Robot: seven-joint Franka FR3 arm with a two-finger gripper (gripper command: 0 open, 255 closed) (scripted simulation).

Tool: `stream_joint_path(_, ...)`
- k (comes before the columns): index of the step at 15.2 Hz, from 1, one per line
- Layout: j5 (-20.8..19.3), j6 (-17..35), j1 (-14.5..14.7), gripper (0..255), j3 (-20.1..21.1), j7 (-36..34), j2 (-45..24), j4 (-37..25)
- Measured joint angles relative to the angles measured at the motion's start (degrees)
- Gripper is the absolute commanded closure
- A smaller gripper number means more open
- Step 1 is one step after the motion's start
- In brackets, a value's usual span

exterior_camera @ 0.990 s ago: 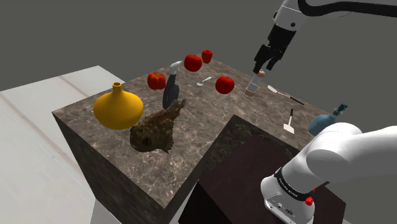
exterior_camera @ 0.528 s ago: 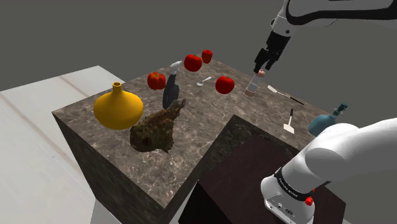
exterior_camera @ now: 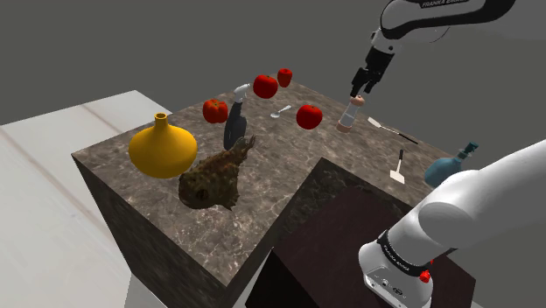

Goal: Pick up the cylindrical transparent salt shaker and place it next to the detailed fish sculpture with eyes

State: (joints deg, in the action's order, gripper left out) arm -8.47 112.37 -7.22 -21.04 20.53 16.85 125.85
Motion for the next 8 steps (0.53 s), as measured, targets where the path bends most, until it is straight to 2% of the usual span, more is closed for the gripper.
stream_joint_path(4,1.9,3.7,-0.8,0,-3.5,5.5,-7.3,-3.9)
stream_joint_path(8,5.5,5.2,-1.8,0,-6.2,11.2,-15.3,-10.4)
